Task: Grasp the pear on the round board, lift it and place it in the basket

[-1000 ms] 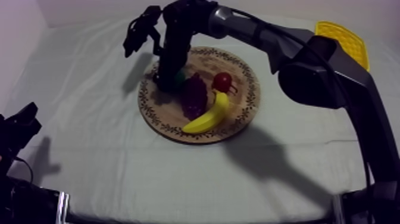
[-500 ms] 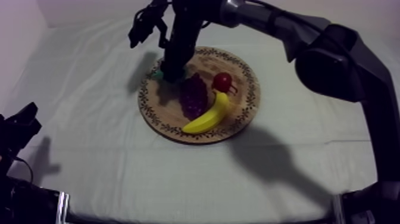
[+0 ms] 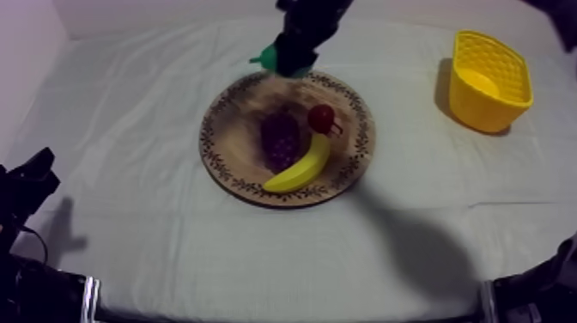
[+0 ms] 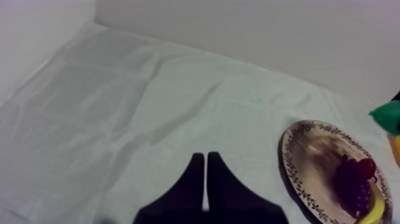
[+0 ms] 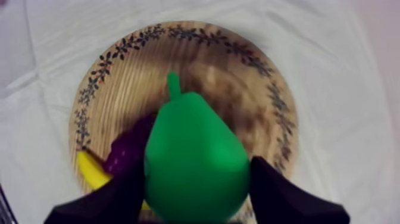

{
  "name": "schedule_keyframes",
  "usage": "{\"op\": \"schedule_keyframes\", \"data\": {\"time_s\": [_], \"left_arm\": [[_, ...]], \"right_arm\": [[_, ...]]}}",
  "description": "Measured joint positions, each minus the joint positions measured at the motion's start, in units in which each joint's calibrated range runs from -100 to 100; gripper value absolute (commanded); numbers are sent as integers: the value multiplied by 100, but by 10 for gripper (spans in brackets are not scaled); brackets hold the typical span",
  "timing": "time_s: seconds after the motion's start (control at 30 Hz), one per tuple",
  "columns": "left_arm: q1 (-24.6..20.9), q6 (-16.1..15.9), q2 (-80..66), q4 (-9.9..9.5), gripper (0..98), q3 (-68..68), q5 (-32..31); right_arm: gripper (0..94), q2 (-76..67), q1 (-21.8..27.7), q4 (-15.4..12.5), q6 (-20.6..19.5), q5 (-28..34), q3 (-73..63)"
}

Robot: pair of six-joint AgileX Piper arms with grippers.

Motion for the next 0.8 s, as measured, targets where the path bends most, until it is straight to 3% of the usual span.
{"op": "schedule_keyframes", "data": {"time_s": [0.43,0.8], "left_arm": [[0,0,0,0,1,0,0],[0,0,0,0,1,0,0]], "right_arm": [[408,-1669,1100,-144,-389,18,446],[430,-2040,2226,-112,-707,-738,1356]]}}
